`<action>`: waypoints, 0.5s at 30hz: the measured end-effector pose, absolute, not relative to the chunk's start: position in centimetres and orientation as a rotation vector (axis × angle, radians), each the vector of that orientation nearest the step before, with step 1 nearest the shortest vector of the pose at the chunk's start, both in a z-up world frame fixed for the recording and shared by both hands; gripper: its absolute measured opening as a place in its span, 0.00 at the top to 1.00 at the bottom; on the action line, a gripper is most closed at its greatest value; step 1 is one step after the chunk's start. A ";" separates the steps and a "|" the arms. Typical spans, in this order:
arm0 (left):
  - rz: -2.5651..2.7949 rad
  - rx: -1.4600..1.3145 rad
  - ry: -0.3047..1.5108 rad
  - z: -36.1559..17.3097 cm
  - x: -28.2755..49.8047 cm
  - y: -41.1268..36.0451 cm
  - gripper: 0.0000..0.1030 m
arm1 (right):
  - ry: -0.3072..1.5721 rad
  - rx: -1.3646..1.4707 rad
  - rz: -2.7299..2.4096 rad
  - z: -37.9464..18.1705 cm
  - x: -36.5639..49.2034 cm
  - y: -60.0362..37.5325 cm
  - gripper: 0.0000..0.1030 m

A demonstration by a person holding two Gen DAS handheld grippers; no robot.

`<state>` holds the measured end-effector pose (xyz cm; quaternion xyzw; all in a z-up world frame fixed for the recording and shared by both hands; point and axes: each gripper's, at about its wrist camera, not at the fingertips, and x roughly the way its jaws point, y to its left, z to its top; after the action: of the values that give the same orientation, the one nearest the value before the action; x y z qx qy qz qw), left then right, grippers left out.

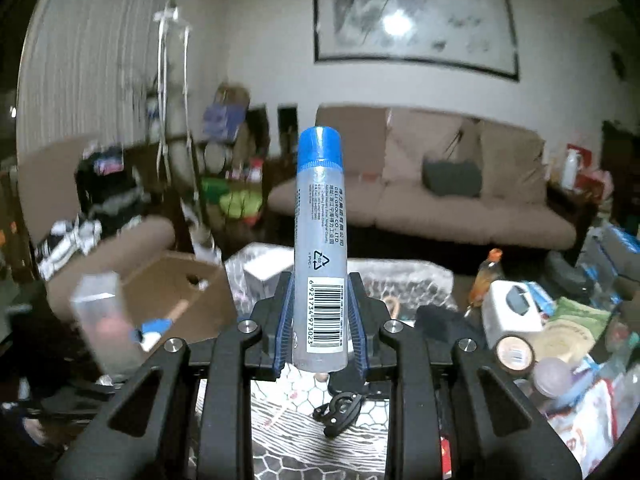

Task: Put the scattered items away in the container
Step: 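Lift the glue tube with the right tool while the left tool holds the container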

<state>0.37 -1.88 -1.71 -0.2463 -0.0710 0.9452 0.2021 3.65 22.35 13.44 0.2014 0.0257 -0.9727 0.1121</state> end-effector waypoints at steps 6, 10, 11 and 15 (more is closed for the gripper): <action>2.652 -0.680 -0.160 -1.8 0.6 -1.2 0.27 | -0.077 0.425 -2.925 13.0 8.6 23.3 0.76; 2.674 -0.679 -0.156 -1.6 0.9 -1.4 0.27 | -0.103 0.369 -2.951 10.3 9.7 23.4 0.76; 2.682 -0.680 -0.152 -1.6 0.9 -1.5 0.27 | -0.105 0.368 -2.957 9.4 9.8 23.4 0.76; 2.698 -0.678 -0.127 -1.6 1.0 -1.7 0.27 | -0.121 0.413 -2.961 6.3 9.9 23.0 0.76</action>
<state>0.99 -1.67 -1.59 -0.2395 -0.0447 0.9535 0.1774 9.88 23.05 6.27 0.1376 -0.0404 -0.9869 0.0746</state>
